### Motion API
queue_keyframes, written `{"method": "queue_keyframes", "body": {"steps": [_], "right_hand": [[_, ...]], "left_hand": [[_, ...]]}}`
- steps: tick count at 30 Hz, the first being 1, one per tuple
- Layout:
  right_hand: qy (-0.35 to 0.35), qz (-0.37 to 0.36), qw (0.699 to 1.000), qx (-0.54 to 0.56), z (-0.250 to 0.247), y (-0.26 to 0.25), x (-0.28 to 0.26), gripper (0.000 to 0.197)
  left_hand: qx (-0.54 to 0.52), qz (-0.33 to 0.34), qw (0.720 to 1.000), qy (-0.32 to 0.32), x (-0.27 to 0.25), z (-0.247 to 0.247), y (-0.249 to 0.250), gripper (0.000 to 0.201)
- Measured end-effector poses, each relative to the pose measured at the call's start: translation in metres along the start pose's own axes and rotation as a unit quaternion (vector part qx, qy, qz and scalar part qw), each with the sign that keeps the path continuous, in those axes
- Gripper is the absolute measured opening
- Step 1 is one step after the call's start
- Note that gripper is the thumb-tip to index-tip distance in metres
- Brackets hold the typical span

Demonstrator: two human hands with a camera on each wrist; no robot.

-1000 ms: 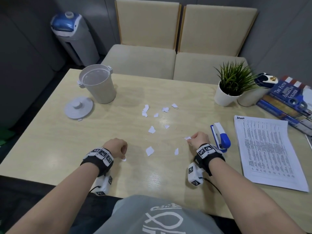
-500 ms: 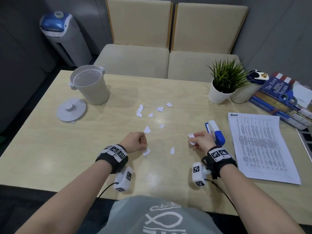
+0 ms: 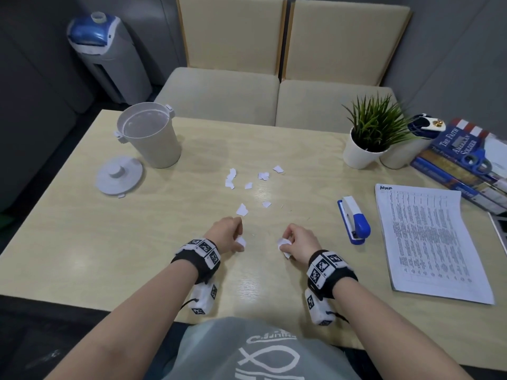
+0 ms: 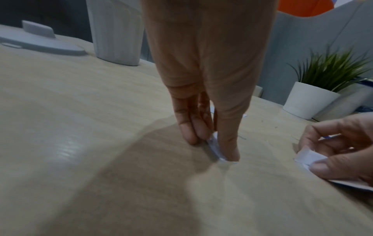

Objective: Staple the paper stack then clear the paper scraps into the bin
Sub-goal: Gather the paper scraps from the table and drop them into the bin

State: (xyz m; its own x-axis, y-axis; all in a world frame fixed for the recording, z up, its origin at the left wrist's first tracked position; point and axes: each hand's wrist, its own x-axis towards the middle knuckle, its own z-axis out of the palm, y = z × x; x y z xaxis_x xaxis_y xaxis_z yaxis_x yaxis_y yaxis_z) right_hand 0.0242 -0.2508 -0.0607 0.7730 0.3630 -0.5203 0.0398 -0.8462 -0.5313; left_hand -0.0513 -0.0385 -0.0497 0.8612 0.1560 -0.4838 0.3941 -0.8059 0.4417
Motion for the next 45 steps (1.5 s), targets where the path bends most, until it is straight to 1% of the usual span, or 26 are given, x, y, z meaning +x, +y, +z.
{"method": "queue_keyframes", "body": {"steps": [2,5,7,9,12,14,16,19,21,22,24,25,26,27,29,30,32,34,37,39,40,43,45], "right_hand": [[-0.02,-0.004,0.999,-0.034,-0.002,-0.004,0.004,0.014],[-0.053,-0.005,0.995,-0.081,-0.007,-0.011,0.009,0.013],[-0.062,-0.008,0.993,-0.101,-0.008,-0.014,0.011,0.012],[-0.053,-0.017,0.993,-0.109,-0.007,-0.016,0.011,0.01],[-0.018,-0.031,0.996,-0.085,-0.004,-0.012,0.005,0.014],[-0.004,-0.047,0.996,-0.071,-0.002,-0.008,-0.001,0.012],[0.001,-0.061,0.996,-0.061,-0.002,-0.004,-0.004,0.008],[-0.02,-0.074,0.995,-0.07,-0.005,-0.001,-0.003,0.006],[-0.041,-0.08,0.992,-0.093,-0.007,-0.002,0.0,0.006],[-0.05,-0.082,0.99,-0.105,-0.008,-0.003,0.001,0.009],[-0.073,-0.087,0.985,-0.13,-0.01,-0.006,0.002,0.02],[-0.083,-0.086,0.984,-0.135,-0.011,-0.008,0.003,0.022],[-0.085,-0.083,0.984,-0.13,-0.012,-0.008,0.004,0.02],[-0.079,-0.075,0.988,-0.111,-0.015,-0.008,0.005,0.016],[-0.045,-0.057,0.997,-0.037,-0.019,-0.004,0.005,0.008],[-0.024,-0.054,0.998,-0.001,-0.021,-0.001,0.005,0.011],[-0.019,-0.064,0.997,0.039,-0.021,0.002,0.002,0.02],[-0.033,-0.079,0.996,0.028,-0.016,0.003,0.0,0.025],[-0.024,-0.073,0.997,0.003,-0.008,0.003,0.002,0.022],[-0.029,-0.066,0.997,-0.023,-0.006,0.0,0.005,0.018],[-0.037,-0.062,0.997,-0.036,-0.006,-0.001,0.006,0.019],[-0.069,-0.059,0.993,-0.075,-0.006,-0.006,0.008,0.02],[-0.095,-0.061,0.988,-0.103,-0.008,-0.011,0.01,0.023]], "left_hand": [[0.01,-0.011,1.0,0.012,-0.001,0.0,0.001,0.039],[0.028,-0.017,0.999,-0.001,-0.001,0.0,0.001,0.034],[0.023,-0.02,1.0,-0.004,-0.001,0.0,0.001,0.031],[0.026,-0.02,0.999,-0.007,-0.002,0.001,0.003,0.028],[0.005,-0.018,1.0,-0.01,-0.003,0.004,0.004,0.025],[-0.016,-0.025,1.0,0.002,-0.004,0.006,0.003,0.034],[-0.022,-0.054,0.998,0.025,-0.003,0.007,0.003,0.041],[-0.007,-0.11,0.993,0.039,-0.002,0.011,0.009,0.034],[-0.001,-0.129,0.991,0.034,-0.001,0.012,0.012,0.033],[-0.001,-0.131,0.991,0.029,0.0,0.013,0.013,0.03],[0.0,-0.121,0.993,0.016,0.0,0.012,0.013,0.02],[0.0,-0.113,0.994,0.012,-0.001,0.011,0.012,0.013],[-0.003,-0.106,0.994,0.009,-0.001,0.01,0.011,0.013],[-0.002,-0.098,0.995,0.008,-0.001,0.01,0.009,0.019],[0.002,-0.081,0.997,0.006,-0.002,0.009,0.007,0.021],[0.003,-0.072,0.997,0.006,-0.003,0.009,0.007,0.02],[0.005,-0.053,0.999,0.004,-0.004,0.009,0.005,0.019],[-0.015,-0.044,0.999,-0.007,-0.004,0.009,0.004,0.021],[-0.044,-0.028,0.999,-0.017,-0.003,0.008,0.002,0.028],[-0.067,-0.009,0.998,-0.002,-0.002,0.005,0.004,0.031],[-0.092,-0.006,0.996,0.017,0.0,0.002,0.005,0.031],[-0.177,-0.037,0.978,0.106,0.014,-0.007,0.007,0.033],[-0.212,-0.062,0.966,0.135,0.024,-0.013,0.007,0.036]]}}
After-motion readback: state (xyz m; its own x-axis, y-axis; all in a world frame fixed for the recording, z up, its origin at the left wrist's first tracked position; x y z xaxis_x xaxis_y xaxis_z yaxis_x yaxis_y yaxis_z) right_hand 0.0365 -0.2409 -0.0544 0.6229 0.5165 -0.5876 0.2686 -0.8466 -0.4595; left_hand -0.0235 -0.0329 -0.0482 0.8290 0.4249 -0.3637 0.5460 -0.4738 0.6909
